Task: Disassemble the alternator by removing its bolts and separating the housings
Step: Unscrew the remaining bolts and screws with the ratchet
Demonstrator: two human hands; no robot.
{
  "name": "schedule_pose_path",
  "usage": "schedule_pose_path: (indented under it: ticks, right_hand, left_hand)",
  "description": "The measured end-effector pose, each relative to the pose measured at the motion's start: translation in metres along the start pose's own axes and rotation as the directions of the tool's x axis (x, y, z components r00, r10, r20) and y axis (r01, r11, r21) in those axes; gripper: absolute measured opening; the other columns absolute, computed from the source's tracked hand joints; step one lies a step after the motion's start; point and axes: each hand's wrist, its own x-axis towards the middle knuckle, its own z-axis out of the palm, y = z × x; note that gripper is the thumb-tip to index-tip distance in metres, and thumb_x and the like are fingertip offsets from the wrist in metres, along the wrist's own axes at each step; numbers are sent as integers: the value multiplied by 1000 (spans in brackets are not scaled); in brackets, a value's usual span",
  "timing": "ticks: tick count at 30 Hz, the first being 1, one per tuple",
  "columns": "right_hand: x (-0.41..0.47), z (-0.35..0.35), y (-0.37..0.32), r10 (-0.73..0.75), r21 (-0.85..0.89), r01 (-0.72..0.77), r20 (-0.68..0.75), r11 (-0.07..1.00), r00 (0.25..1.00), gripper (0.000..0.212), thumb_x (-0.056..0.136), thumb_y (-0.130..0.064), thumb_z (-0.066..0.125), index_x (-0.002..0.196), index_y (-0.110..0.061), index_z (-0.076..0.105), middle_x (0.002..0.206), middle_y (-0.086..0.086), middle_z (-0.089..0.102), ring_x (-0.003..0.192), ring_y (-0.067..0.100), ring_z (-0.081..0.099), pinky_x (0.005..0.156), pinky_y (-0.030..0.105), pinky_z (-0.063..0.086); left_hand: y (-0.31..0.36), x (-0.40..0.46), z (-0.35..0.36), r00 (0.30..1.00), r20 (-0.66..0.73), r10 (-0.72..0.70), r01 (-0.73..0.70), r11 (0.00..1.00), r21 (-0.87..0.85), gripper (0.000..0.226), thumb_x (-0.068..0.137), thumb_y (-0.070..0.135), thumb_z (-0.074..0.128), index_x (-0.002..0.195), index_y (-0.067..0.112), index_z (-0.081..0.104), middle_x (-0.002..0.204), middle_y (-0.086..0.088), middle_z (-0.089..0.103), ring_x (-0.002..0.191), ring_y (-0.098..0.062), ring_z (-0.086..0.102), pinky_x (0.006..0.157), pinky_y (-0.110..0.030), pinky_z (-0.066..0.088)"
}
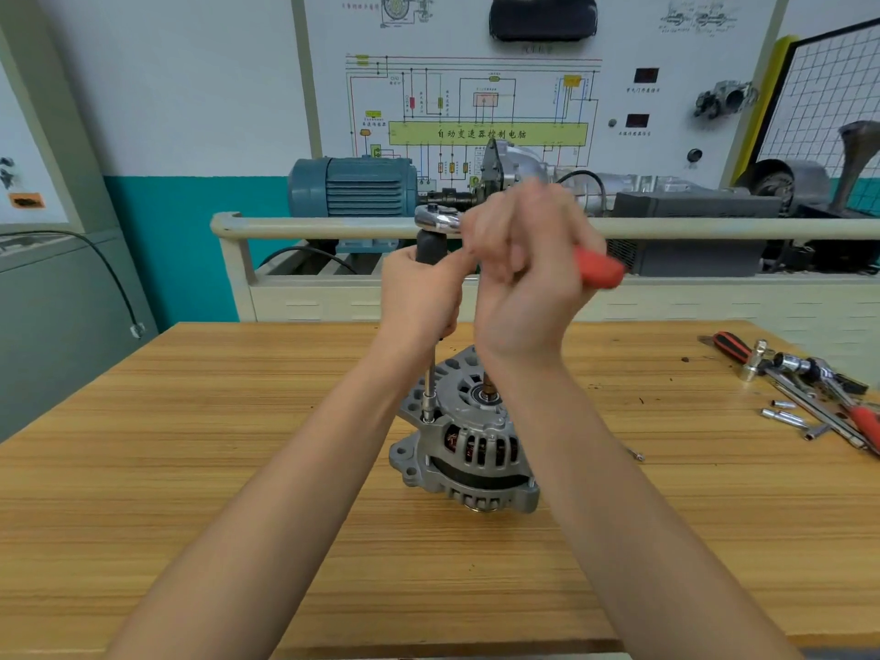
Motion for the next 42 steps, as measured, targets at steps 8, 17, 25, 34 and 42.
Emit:
schedule_pose_path:
  ticks: [8,17,25,34,42]
  right_hand:
    - [-4,2,2,-94,-124,99,43,987,995,34,81,-12,51,50,-24,41,46,-8,36,44,12,32,52,29,26]
    - [45,-40,21,628,727,-397,-60,560,776,53,90,-13,36,37,-16,33,33,-4,23,28,12,21,38,22,25]
    - [22,-25,7,369,459,-315,-31,831,929,50,86,-9,40,37,-20,37,36,-4,28,36,11,24,47,27,29]
    - [-6,5,5,-95,-126,102,60,987,994,34,81,-12,52,51,-26,44,46,-9,37,44,12,32,53,27,25]
    - [39,-38,12,580,696,-414,-4,587,815,46,83,-14,42,38,-16,35,34,-3,25,31,11,23,41,22,27]
  left_hand:
    - [1,-2,-4,999,29,32,-33,999,31,32,87,3,58,61,13,41,50,-2,38,42,-12,33,36,-18,28]
    - [12,10,-18,922,356,-149,199,974,-106,42,89,11,55,50,18,41,41,4,30,35,-11,26,39,-20,24]
    - [5,7,-5,992,96,-79,84,996,-43,43,86,3,52,54,20,29,40,6,22,34,-11,15,38,-16,16]
    - [4,2,-2,1000,8,9,-9,1000,16,23,86,15,55,67,12,42,54,-4,40,49,-16,36,46,-24,31]
    - [14,6,-19,929,363,-68,94,994,-54,44,86,2,57,47,16,43,41,0,34,37,-15,29,43,-22,27]
